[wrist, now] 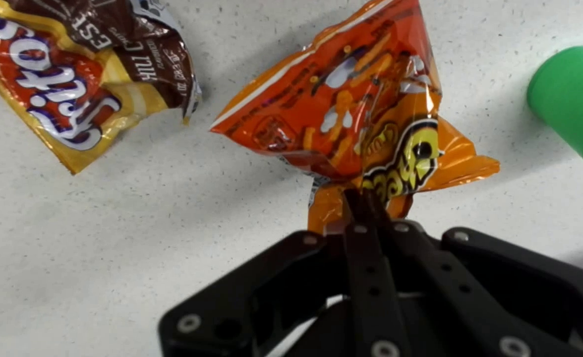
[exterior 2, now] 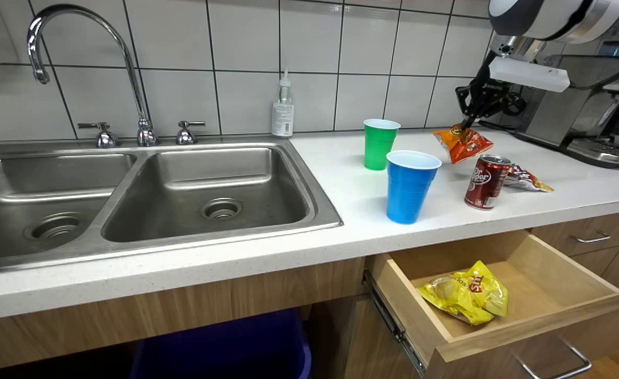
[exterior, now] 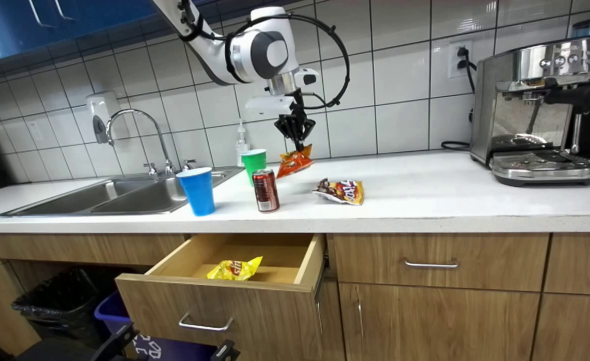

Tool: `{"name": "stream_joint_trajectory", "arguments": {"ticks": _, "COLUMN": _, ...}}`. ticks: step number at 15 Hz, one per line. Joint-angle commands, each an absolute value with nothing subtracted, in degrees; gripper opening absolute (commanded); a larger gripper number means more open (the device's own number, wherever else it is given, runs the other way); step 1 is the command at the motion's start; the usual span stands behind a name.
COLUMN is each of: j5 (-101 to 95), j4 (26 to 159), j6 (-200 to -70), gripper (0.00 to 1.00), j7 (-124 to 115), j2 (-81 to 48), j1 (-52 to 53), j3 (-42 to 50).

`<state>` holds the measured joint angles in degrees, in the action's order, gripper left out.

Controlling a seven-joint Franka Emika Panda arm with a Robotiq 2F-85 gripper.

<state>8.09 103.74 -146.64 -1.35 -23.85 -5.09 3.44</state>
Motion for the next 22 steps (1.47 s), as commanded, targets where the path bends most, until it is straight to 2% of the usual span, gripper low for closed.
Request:
{"name": "stream_joint_trajectory", "arguments": {"ticks": 1, "j5": 10.0, "j4": 106.7, "j6": -144.3, "gripper": 0.00, "j7": 2.1, "j2": -18.7, "j1": -6.8, "j3": 1.7}}
{"name": "stream_joint_trajectory", "arguments": {"ticks": 22, "j5": 17.8, "j4": 123.0, "j6": -143.3, "gripper": 0.00, "j7": 23.4, "j2": -1.1, "j1": -6.8, "j3": 2.5}}
